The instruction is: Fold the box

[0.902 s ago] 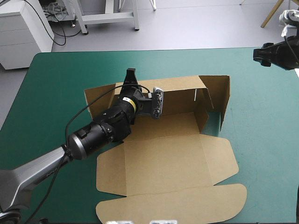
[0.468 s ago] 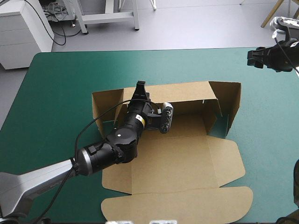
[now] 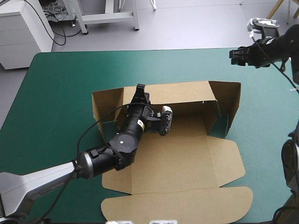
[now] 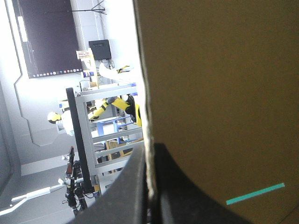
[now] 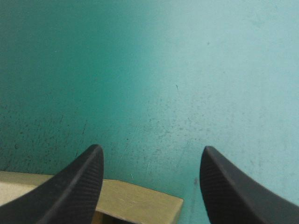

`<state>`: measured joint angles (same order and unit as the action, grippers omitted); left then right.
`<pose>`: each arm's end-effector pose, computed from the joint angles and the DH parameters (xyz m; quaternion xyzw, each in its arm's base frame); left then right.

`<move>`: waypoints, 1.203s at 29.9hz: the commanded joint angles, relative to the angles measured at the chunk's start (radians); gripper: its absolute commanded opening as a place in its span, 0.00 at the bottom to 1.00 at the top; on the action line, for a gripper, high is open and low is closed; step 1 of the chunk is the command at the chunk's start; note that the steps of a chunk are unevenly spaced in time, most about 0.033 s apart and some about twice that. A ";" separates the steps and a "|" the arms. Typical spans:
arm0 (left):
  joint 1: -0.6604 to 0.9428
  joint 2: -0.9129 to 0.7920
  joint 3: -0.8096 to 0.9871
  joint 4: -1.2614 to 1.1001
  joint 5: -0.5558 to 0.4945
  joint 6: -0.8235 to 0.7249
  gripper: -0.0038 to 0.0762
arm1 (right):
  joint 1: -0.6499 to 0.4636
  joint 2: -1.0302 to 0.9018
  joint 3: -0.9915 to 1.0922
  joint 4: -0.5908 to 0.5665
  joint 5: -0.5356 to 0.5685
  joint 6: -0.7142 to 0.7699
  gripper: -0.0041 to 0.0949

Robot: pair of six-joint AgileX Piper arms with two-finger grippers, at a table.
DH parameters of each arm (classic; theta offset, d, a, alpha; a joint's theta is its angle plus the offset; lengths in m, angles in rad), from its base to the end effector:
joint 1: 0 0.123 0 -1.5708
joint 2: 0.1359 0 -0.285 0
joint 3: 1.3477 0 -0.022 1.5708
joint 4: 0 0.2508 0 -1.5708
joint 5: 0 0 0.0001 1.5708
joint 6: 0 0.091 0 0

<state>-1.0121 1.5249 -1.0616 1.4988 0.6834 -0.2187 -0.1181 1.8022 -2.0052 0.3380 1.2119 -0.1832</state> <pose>0.2241 -0.2503 0.3054 0.6447 0.4979 0.3420 0.4685 0.3905 -0.0179 0.4139 -0.0246 0.9340 0.1190 0.3360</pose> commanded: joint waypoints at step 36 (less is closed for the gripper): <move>-0.008 -0.013 -0.017 0.112 0.024 -0.036 0.04 | 0.073 -0.114 0.270 -0.102 -0.009 0.008 0.60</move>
<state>-1.0136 1.5437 -1.0593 1.5692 0.6803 -0.2456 -0.0383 1.7535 -1.7598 0.2206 1.2260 -0.1503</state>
